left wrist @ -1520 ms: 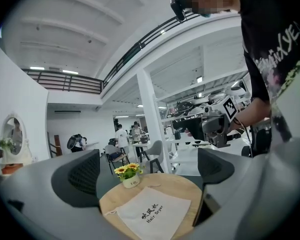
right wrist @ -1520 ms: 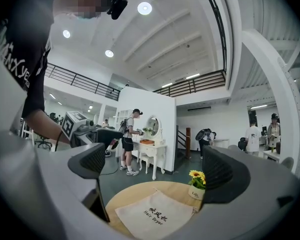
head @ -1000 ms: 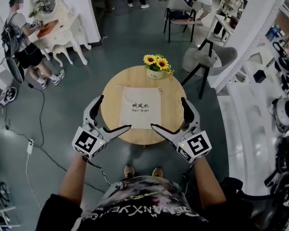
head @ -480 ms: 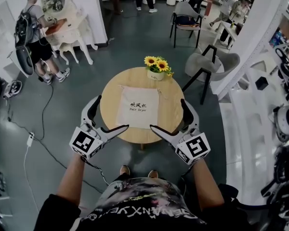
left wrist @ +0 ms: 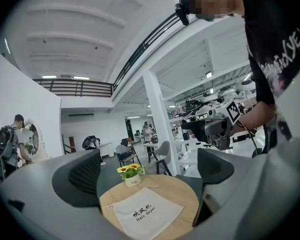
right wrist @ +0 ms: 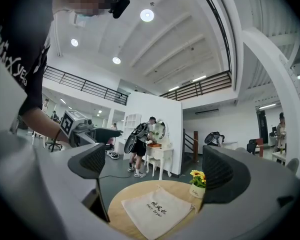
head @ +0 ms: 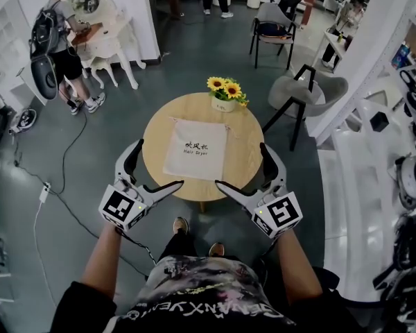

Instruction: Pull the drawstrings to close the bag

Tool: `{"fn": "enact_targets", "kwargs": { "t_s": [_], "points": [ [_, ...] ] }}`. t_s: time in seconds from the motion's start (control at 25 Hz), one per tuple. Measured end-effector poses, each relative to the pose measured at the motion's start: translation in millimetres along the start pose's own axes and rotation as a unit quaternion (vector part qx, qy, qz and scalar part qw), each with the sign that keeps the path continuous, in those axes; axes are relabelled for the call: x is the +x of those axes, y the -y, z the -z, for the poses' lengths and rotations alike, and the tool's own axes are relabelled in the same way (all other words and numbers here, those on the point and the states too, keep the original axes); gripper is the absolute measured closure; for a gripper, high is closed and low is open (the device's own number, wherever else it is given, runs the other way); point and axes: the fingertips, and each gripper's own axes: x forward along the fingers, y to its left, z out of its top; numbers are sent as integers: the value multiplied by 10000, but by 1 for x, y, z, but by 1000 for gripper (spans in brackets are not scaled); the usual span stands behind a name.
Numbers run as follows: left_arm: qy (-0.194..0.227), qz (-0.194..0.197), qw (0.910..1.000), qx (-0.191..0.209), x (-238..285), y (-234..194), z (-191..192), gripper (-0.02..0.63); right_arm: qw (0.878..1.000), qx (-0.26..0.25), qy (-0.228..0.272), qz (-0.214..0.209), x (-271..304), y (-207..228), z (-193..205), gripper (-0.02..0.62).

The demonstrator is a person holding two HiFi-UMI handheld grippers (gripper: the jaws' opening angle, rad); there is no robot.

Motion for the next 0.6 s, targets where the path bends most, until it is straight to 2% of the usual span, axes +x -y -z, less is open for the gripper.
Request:
{"fn": "enact_targets", "kwargs": {
  "t_s": [0.32, 0.6],
  "points": [
    [13, 23, 10000, -41, 11, -14, 9, 21, 10000, 28, -43, 28, 16, 9, 8, 11],
    [2, 166, 9998, -119, 32, -48, 27, 21, 9997, 30, -178, 152, 50, 28, 19, 11]
  ]
}}
